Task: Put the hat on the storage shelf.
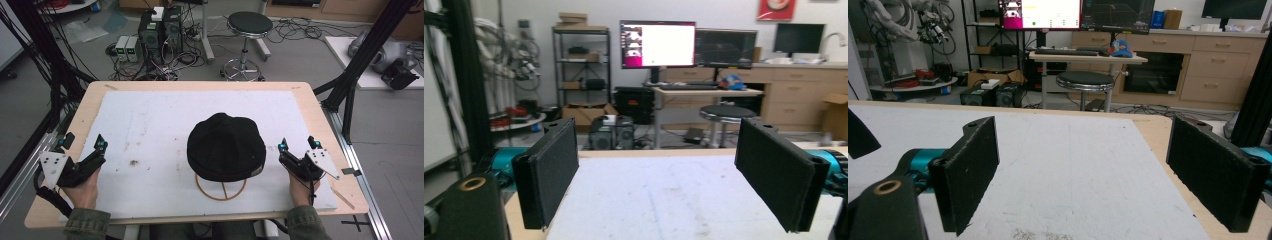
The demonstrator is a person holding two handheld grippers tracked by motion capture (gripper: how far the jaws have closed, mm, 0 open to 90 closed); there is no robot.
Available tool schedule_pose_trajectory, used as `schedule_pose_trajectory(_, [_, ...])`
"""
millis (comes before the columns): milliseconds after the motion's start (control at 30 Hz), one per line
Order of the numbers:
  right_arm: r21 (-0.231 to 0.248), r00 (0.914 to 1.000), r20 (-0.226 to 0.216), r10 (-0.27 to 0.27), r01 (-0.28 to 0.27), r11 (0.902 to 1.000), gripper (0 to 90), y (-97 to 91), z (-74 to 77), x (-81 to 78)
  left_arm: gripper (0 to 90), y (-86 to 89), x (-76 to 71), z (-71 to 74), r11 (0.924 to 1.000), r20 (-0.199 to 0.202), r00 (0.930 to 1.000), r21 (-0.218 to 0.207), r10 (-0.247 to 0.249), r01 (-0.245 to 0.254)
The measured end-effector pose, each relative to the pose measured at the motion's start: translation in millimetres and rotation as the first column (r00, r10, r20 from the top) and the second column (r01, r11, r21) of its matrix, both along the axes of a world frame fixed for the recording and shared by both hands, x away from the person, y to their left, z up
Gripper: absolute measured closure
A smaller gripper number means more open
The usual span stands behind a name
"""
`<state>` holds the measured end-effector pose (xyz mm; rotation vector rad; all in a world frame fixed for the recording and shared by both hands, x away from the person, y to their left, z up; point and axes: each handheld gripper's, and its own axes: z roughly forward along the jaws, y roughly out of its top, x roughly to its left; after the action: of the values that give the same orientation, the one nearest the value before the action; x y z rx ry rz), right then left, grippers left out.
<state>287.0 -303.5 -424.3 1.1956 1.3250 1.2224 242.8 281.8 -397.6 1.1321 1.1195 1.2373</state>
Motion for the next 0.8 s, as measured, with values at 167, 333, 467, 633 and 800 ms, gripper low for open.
schedule_pose_trajectory(167, [0.011, 0.9999, -0.014, -0.002, 0.002, 0.9999, 12.4, 2.1, -3.9, -4.4, 18.0, 1.1, 0.8, -23.2, 0.9985, -0.037, 0.9978, 0.003, 0.054, -0.054])
schedule_pose_trajectory(333, [0.016, 0.9997, -0.026, -0.001, 0.002, 0.9999, 12.3, 2.2, -7.2, -5.4, 18.0, -4.1, -1.3, -36.5, 0.9979, -0.06, 0.9967, 0.038, 0.055, -0.053])
schedule_pose_trajectory(467, [0.046, 0.9993, -0.036, -0.008, 0.01, 0.9989, 12.3, 1.3, -9.1, -5.4, 18.0, -7.7, -3.5, -34.4, 0.9983, -0.037, 0.9985, 0.043, 0.042, -0.04])
schedule_pose_trajectory(633, [0.089, 0.9976, -0.062, -0.03, 0.035, 0.9954, 12.3, -1.2, -16.1, -2.7, 18.0, -5.8, -3.6, -36.0, 0.999, -0.05, 0.9981, 0.028, 0.036, -0.035])
schedule_pose_trajectory(800, [0.085, 0.9979, -0.045, -0.046, 0.049, 0.9952, 12.3, -3.0, -14.9, -4.2, 18.0, -0.5, -3.6, -37.1, 0.9985, -0.054, 0.9971, 0.013, 0.054, -0.053])
